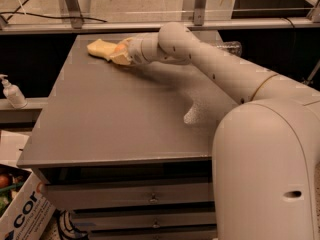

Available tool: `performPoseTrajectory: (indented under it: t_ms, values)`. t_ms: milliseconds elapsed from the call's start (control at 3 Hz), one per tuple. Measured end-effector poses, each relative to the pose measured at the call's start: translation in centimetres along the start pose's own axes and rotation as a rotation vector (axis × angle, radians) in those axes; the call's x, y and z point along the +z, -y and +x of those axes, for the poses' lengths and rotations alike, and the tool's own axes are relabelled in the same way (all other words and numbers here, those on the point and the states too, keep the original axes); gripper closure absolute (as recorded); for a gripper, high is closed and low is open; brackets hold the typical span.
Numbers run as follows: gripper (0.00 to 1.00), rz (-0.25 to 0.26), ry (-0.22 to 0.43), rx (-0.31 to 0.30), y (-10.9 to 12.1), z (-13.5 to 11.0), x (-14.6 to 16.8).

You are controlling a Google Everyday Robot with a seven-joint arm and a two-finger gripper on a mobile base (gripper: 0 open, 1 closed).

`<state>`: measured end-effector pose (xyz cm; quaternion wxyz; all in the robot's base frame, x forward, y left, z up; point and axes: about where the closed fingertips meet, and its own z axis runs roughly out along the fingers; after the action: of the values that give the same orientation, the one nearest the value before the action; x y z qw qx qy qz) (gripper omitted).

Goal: Move orange near sponge

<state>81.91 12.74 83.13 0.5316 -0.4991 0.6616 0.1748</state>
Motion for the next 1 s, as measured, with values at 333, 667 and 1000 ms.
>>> performPoseTrajectory:
  t_ms: [333, 667, 1000]
  values:
    - [0.37, 0.000, 0.000, 0.000, 0.01, -0.03, -0.01]
    - [0.14, -0.008, 0.007, 0.007, -0.21, 0.24, 0.16]
    - [0.00, -0.025, 0.024, 0.016, -0.67, 0.34, 0.20]
